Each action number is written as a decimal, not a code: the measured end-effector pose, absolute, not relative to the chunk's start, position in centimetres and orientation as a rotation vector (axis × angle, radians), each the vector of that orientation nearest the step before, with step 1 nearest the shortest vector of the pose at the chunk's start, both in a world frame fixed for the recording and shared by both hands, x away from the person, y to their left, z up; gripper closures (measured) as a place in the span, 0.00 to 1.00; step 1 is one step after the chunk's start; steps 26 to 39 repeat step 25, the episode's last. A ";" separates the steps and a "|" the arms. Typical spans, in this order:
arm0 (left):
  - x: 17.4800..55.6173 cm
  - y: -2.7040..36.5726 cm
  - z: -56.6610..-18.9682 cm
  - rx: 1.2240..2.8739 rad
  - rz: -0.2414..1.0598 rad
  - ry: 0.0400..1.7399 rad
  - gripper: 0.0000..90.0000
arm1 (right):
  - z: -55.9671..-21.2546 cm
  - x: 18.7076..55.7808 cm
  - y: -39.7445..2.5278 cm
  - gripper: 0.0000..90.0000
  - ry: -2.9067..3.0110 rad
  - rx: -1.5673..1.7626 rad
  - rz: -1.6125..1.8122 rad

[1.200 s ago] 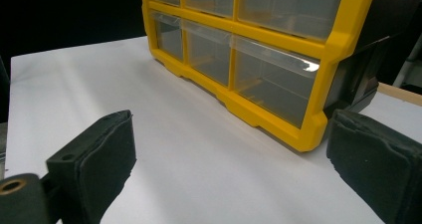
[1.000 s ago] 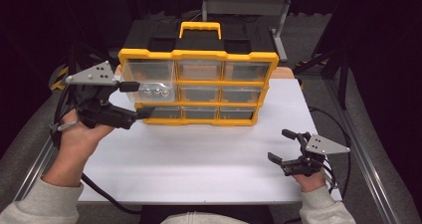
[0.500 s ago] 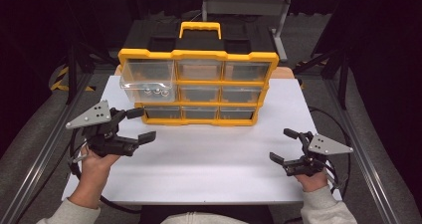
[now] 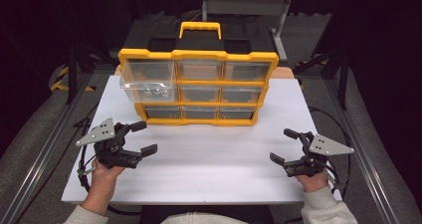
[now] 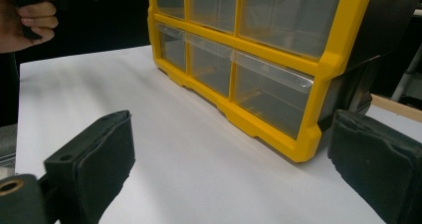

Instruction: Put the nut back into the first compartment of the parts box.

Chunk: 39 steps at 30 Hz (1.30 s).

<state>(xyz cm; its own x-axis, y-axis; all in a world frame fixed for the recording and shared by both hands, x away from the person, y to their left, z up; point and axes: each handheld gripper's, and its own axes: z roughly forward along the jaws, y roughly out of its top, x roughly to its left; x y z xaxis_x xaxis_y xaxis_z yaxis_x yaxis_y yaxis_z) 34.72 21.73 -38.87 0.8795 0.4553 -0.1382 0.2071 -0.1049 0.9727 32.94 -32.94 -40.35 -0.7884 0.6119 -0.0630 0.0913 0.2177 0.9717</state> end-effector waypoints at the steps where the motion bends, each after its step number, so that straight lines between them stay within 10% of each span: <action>1: 34.7 21.8 -39.4 1.684 0.238 0.511 0.11 | -40.4 32.9 -32.9 0.06 2.060 0.649 1.599; 39: 35.2 21.6 -43.8 1.683 0.299 0.511 0.05 | -41.7 32.9 -33.2 0.05 2.049 0.658 1.587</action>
